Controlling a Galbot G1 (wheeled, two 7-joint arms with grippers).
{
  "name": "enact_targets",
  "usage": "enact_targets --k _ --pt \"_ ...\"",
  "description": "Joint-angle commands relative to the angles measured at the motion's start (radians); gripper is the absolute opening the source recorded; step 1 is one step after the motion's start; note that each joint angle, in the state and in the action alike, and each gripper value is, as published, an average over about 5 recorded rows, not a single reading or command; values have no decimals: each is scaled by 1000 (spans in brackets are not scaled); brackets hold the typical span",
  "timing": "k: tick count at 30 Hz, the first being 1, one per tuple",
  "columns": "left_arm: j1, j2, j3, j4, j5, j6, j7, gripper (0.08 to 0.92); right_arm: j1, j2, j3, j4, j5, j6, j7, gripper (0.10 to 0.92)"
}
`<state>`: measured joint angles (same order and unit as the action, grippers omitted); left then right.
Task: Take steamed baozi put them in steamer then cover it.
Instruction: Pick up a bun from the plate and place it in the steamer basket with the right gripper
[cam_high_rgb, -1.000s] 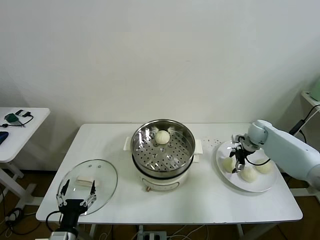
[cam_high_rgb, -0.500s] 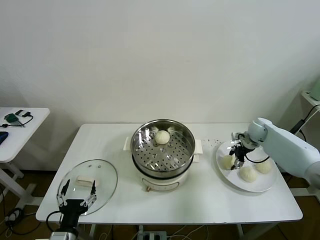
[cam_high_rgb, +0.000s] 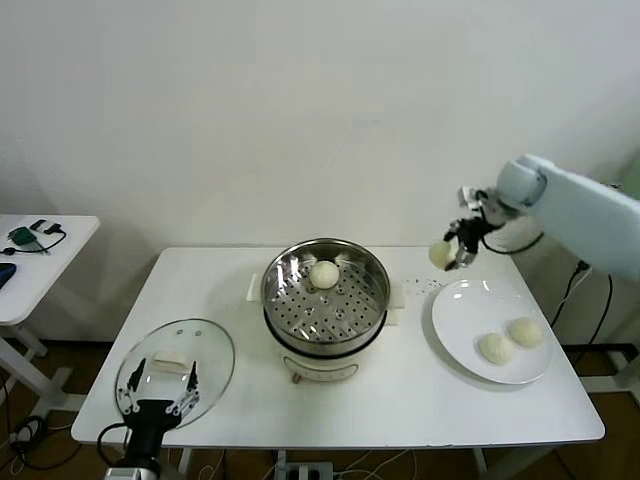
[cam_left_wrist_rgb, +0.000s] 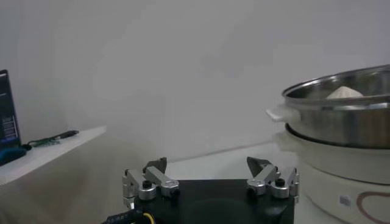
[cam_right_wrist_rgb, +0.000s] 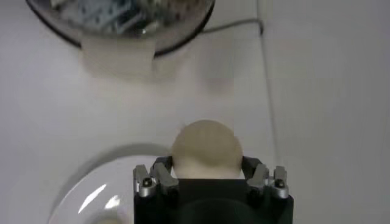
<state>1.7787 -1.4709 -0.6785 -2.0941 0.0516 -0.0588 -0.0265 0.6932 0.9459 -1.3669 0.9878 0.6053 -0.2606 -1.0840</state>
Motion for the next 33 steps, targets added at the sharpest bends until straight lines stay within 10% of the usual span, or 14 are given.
enact_targets --k 1,33 --pt "24 5 10 -29 5 -6 1 823 213 134 -164 74 279 -62 45 721" --pt "11 24 -17 -31 4 3 -1 823 -98 461 -205 144 240 -202 260 729"
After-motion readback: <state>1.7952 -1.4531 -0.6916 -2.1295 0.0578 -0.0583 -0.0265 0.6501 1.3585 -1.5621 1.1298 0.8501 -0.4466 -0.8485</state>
